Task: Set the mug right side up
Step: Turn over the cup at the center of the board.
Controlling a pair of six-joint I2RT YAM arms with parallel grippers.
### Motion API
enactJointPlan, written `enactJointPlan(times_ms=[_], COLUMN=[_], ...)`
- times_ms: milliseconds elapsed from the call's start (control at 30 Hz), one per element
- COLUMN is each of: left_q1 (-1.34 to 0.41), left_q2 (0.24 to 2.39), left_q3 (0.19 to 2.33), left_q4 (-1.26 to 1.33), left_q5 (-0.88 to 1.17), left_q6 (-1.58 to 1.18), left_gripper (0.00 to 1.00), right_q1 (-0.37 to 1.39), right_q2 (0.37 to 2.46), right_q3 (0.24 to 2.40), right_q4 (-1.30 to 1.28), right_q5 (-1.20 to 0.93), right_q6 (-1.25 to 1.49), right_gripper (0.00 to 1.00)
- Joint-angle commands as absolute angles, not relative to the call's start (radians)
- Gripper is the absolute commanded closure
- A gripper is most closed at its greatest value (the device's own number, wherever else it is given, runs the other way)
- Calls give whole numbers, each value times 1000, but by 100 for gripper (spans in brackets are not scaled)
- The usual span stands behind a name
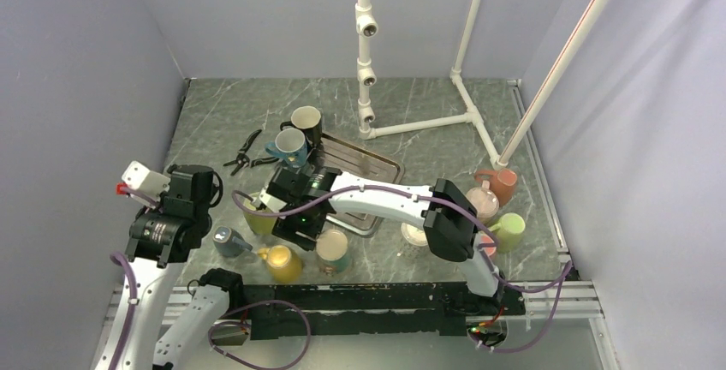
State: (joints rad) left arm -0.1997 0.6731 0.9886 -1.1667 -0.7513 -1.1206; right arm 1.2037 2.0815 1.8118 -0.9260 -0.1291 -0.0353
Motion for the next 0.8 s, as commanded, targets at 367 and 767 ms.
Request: enactJointPlan(times_ms=[367, 767], left_q1=[-197, -196], left_q2=[663, 637], left_q3=[987, 967], left_q4=[-1137, -1057], left_q5=[-761, -671], left_q6=[-1125, -1045], left_gripper=[21, 17], right_q1=[1168, 1138], right_q2=[2038, 1925], right_q3=[1659, 1646], right_q4=[-1013, -944], right_q5=[-114, -66], right_q6=[-122, -109], right_gripper=[72, 100])
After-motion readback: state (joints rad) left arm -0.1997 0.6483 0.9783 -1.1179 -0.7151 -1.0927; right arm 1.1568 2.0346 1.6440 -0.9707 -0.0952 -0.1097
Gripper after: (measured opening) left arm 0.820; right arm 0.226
